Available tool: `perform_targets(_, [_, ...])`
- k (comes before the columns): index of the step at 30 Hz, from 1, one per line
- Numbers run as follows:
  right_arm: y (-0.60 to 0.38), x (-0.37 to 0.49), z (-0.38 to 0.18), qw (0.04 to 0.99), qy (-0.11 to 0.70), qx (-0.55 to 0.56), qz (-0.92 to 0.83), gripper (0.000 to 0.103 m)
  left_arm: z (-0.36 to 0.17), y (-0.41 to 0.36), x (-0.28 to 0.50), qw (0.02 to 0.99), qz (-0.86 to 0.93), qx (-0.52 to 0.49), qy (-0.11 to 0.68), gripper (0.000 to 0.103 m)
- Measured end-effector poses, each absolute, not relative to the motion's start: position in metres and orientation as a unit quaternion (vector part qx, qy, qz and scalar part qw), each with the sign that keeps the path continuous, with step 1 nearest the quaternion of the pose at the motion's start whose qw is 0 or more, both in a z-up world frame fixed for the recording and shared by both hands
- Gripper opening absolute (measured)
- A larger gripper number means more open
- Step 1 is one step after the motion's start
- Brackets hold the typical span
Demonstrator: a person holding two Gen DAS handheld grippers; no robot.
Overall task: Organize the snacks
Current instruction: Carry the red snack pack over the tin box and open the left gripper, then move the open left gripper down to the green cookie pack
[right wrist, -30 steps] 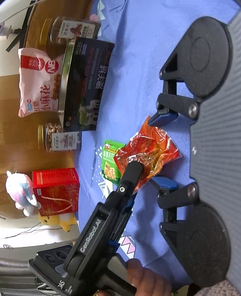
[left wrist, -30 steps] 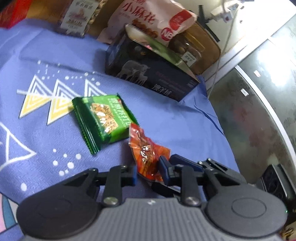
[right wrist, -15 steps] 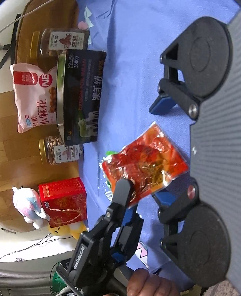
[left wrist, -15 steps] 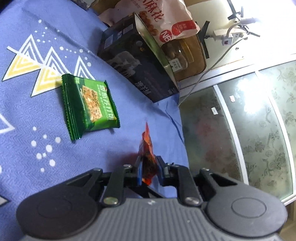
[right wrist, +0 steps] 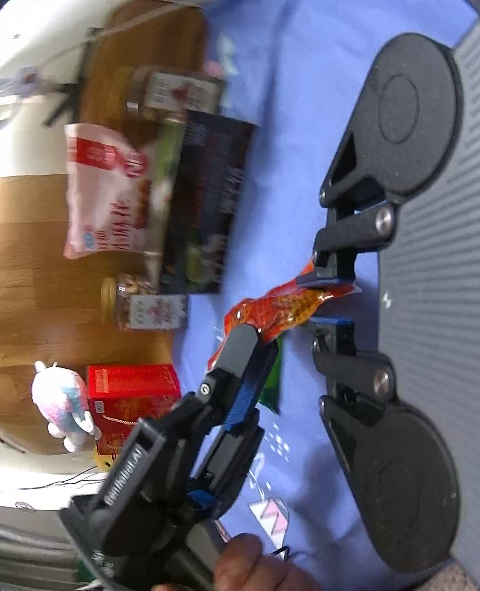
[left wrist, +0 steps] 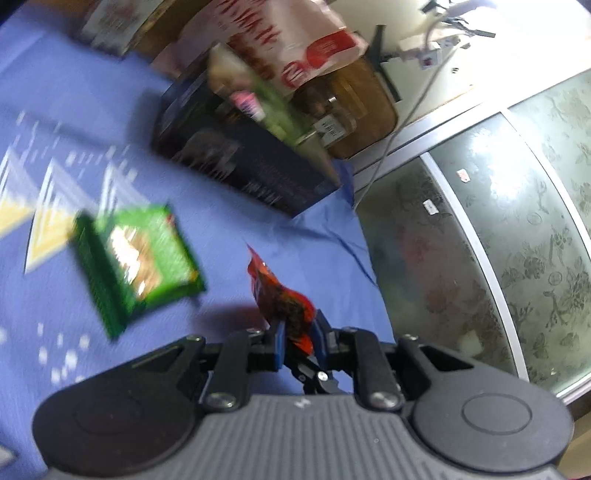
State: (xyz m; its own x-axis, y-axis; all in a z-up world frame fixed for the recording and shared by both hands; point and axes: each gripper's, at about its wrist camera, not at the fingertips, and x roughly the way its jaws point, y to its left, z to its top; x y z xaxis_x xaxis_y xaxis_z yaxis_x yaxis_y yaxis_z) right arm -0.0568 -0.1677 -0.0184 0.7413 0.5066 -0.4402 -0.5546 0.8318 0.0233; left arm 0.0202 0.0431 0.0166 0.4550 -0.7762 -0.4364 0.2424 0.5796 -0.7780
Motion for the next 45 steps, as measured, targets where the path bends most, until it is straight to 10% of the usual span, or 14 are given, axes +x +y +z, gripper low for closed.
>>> perform_targets(23, [-0.154, 0.093, 0.026, 0.958, 0.125, -0.096, 0.239, 0.018, 0.102, 0.036, 0.143, 0.889, -0.245, -0.198, 0.334, 0.015])
perform_targets(28, [-0.149, 0.101, 0.017, 0.957, 0.147, -0.089, 0.234, 0.022, 0.094, 0.029, 0.15, 0.903, -0.21, -0.167, 0.337, 0.02])
perform_targets(32, [-0.151, 0.093, 0.021, 0.958, 0.134, -0.071, 0.244, 0.049, 0.091, 0.022, 0.149, 0.92, -0.163, -0.122, 0.336, 0.02])
perform_targets(45, [-0.154, 0.021, 0.012, 0.943, 0.169, -0.01, 0.288, 0.05, 0.079, 0.033, 0.083, 0.932, -0.154, -0.097, 0.314, 0.021])
